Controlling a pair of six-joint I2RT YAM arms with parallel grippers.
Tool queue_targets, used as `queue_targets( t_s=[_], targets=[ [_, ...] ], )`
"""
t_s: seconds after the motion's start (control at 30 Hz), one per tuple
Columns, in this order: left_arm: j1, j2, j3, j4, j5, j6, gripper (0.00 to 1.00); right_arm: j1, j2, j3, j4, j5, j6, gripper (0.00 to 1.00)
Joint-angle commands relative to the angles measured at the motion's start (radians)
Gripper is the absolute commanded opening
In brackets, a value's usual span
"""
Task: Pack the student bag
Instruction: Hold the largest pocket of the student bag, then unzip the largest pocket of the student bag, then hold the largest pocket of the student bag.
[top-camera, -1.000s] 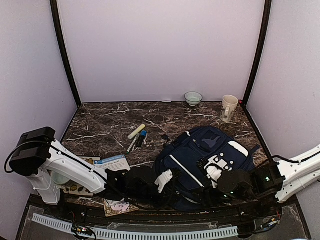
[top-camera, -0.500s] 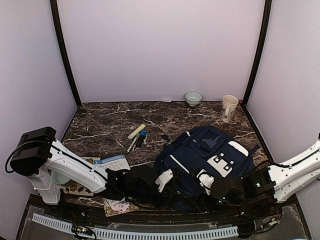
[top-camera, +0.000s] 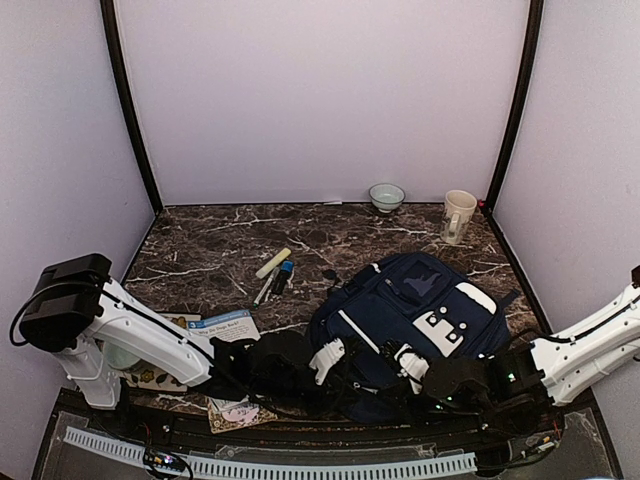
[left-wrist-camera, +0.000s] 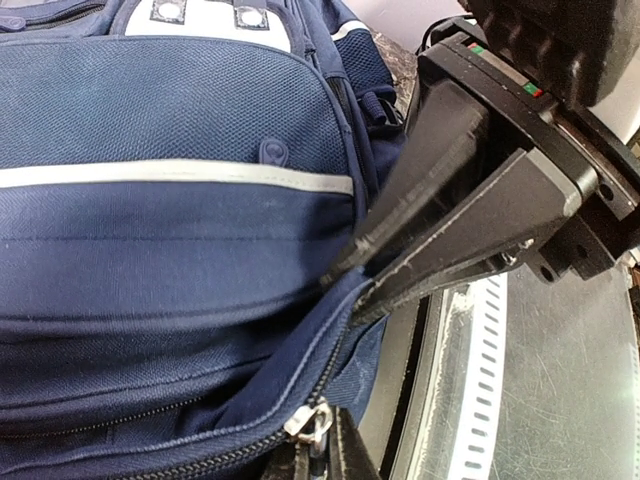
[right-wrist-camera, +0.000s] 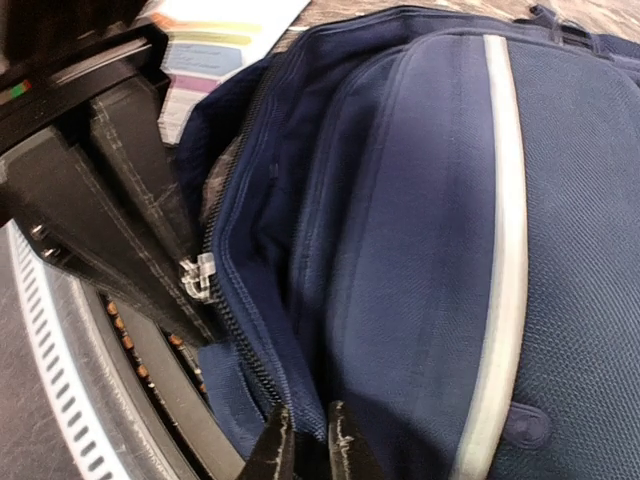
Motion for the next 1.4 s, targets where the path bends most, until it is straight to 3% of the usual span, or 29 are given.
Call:
queue_targets(
  t_s=[0.0, 0.07, 0.37, 0.4, 0.53, 0.7, 0.8, 0.83, 1.0, 1.07, 1.2, 1.37],
  targets=[
    [-0.001, -0.095, -0.014, 0.012, -0.014, 0.014, 0.00, -0.003, 0.008, -0.011, 0.038, -0.012, 0.011, 0.06],
    [0.000, -0.109, -0.019, 0.004, -0.017, 0.010, 0.00, -0.004, 0.000, -0.012, 0.026, 0.001, 0.018, 0.00],
    [0.010, -0.160, -0.051, -0.075, -0.089, 0.017, 0.00, -0.011, -0.157, -0.060, -0.054, 0.070, 0.083, 0.00],
    [0.045, -0.172, -0.064, -0.143, -0.107, 0.019, 0.00, -0.012, -0.246, -0.058, -0.058, 0.050, 0.098, 0.00],
    [0.077, -0.216, -0.102, -0.178, -0.136, 0.026, 0.00, -0.014, -0.342, -0.078, -0.082, 0.077, 0.096, 0.00],
    [0.113, -0.239, -0.104, -0.251, -0.180, 0.051, 0.00, -0.014, -0.370, -0.084, -0.128, 0.103, 0.121, 0.00],
    [0.115, -0.222, -0.097, -0.227, -0.123, 0.057, 0.00, -0.015, -0.356, -0.069, -0.102, 0.061, 0.076, 0.00],
    [0.115, -0.208, -0.086, -0.221, -0.089, 0.064, 0.00, -0.015, -0.344, -0.051, -0.098, 0.043, 0.063, 0.03],
    [0.074, -0.126, -0.012, -0.234, -0.007, 0.083, 0.00, -0.014, -0.238, 0.046, -0.124, -0.030, 0.006, 0.58],
    [0.045, -0.110, 0.013, -0.238, -0.005, 0.084, 0.00, -0.014, -0.186, 0.083, -0.123, -0.044, -0.020, 0.71],
    [0.009, -0.105, 0.032, -0.196, 0.047, 0.060, 0.00, -0.014, -0.102, 0.143, -0.116, -0.057, -0.061, 0.87],
    [-0.001, -0.106, 0.048, -0.201, 0.034, 0.049, 0.00, -0.014, -0.008, 0.185, -0.106, -0.101, -0.096, 0.90]
  ],
)
